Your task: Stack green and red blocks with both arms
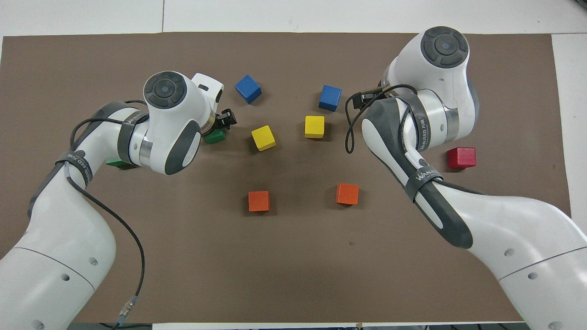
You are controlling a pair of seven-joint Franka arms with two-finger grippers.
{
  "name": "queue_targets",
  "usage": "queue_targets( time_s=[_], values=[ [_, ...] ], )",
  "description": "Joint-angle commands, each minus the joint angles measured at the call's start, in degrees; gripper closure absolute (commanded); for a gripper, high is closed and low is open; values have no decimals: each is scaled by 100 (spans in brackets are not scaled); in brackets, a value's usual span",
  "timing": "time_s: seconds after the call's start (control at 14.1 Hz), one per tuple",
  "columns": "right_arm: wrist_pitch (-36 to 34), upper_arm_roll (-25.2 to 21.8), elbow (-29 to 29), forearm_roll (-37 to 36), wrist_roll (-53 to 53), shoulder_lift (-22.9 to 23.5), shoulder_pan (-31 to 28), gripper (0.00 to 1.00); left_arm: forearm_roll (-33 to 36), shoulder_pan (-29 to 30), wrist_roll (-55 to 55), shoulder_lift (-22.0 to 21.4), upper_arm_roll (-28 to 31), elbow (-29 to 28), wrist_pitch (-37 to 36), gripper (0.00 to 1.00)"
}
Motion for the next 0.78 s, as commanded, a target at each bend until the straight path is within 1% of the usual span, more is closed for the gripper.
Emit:
queue_targets(
  time_s=[0.0,0.07,0.14,0.28,0.35,0.49,0.64,0.71],
  values=[
    [153,54,-31,50,89,65,-92,0,71,-38,-101,-225,43,-33,-377,100],
    [162,46,-57,50,98,74,-92,0,71,-30,-66,-225,43,204,-798,100],
    [171,54,-66,50,98,74,-84,0,71,23,4,-321,34,285,-1089,100],
    [381,54,-249,59,89,92,-92,0,36,346,599,-969,26,-72,-1336,100],
    [461,54,-338,50,89,92,-92,0,-78,557,977,-1199,17,-127,-1512,100],
    [619,54,-461,50,89,92,-101,0,-307,961,2056,-1463,34,-136,-1907,100],
    [768,54,-584,59,81,92,-101,0,-333,1418,2744,-1613,34,-189,-2058,100],
    [830,46,-646,59,81,92,-119,0,-334,1551,3008,-1631,34,-267,-2050,100]
  ],
)
